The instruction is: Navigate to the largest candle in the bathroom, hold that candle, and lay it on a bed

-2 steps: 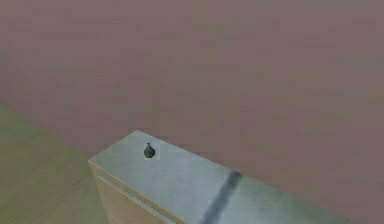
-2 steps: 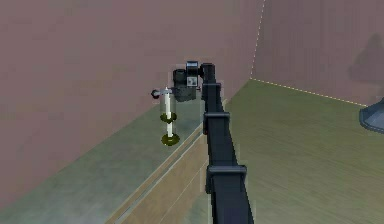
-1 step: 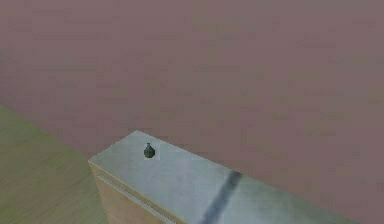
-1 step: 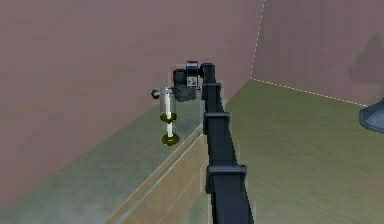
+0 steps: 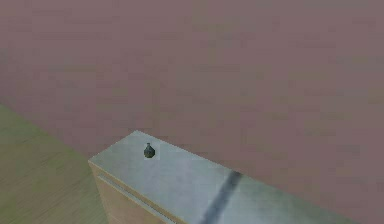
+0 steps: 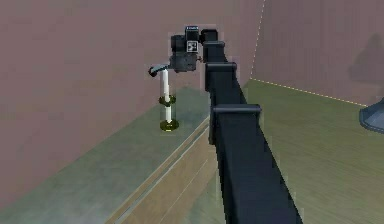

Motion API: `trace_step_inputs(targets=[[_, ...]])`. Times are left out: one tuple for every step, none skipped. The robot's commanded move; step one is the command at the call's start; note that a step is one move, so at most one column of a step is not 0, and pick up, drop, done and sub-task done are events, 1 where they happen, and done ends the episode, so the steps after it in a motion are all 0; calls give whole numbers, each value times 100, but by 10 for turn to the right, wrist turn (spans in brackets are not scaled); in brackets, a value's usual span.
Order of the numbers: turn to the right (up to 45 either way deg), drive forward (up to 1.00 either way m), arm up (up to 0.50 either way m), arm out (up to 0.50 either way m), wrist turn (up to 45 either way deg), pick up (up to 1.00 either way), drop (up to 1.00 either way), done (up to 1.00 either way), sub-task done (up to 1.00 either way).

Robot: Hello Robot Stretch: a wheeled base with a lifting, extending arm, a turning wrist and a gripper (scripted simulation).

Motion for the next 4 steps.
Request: trace_step_inputs(targets=[[0,0,0,0,-450,0,0,0,0],[0,0,0,0,-450,0,0,0,0],[0,0,0,0,-180,0,0,0,0],[0,0,0,-46,0,0,0,0,0]])
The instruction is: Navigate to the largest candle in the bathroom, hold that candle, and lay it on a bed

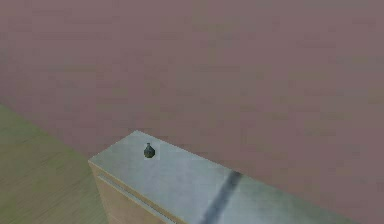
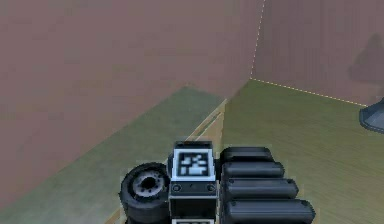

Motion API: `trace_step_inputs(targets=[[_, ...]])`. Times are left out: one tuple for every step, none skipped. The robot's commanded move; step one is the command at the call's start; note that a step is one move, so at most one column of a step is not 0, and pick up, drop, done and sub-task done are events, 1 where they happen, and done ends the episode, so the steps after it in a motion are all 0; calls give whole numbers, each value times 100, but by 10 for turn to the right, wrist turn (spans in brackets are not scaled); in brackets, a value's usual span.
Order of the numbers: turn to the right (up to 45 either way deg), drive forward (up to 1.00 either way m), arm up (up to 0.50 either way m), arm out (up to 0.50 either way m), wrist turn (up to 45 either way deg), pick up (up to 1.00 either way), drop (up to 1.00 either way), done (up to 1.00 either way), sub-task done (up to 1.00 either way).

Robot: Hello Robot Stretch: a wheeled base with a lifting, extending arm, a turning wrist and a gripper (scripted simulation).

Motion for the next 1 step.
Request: trace_step_inputs(targets=[[-450,0,0,0,0,0,0,0,0]])
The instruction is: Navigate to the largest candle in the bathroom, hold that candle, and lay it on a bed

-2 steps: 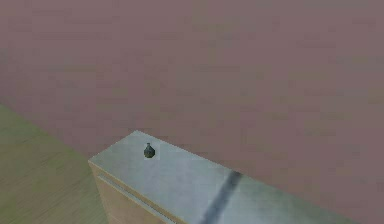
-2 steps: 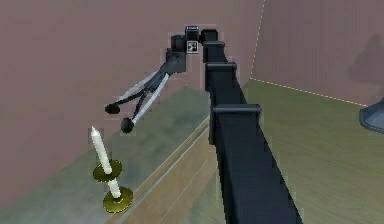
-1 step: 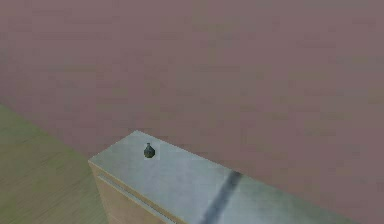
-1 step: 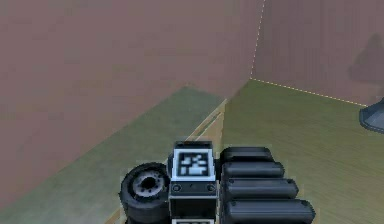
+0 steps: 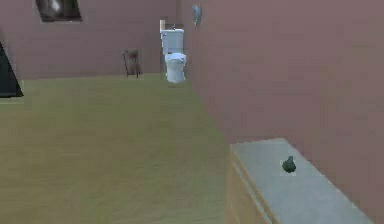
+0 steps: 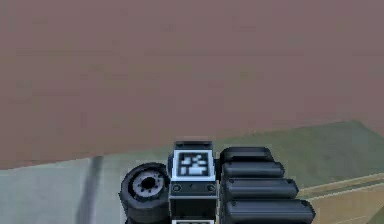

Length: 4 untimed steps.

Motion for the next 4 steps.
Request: trace_step_inputs(targets=[[-450,0,0,0,0,0,0,0,0],[-60,0,0,0,0,0,0,0,0],[0,100,0,0,0,0,0,0,0],[0,100,0,0,0,0,0,0,0]])
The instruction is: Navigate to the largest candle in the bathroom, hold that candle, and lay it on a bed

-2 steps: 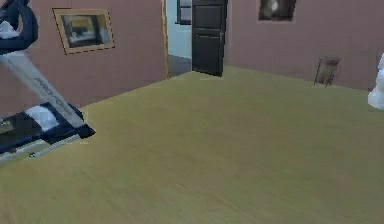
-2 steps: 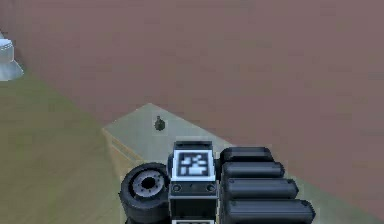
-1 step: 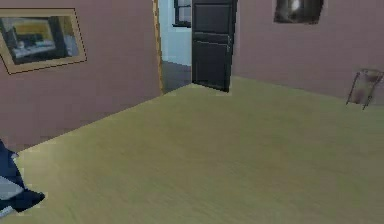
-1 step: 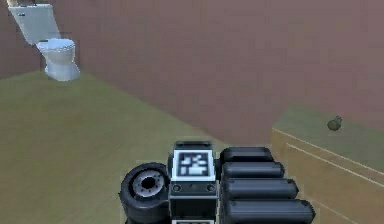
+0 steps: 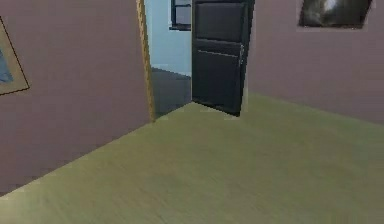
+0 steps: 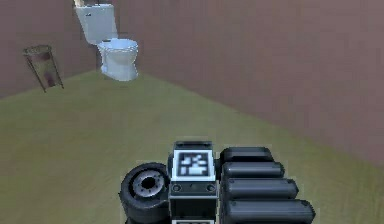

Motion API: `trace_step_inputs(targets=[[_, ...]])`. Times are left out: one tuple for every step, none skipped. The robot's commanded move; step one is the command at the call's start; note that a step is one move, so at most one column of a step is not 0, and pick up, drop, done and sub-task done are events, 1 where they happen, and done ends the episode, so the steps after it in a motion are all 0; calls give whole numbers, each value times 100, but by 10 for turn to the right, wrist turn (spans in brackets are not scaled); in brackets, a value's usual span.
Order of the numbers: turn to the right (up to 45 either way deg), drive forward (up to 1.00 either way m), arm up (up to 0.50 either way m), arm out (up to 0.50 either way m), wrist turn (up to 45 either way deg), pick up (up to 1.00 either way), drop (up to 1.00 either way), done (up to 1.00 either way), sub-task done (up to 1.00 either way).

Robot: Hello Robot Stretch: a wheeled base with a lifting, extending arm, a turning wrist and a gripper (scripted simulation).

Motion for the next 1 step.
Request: trace_step_inputs(targets=[[-30,0,0,0,0,0,0,0,0]])
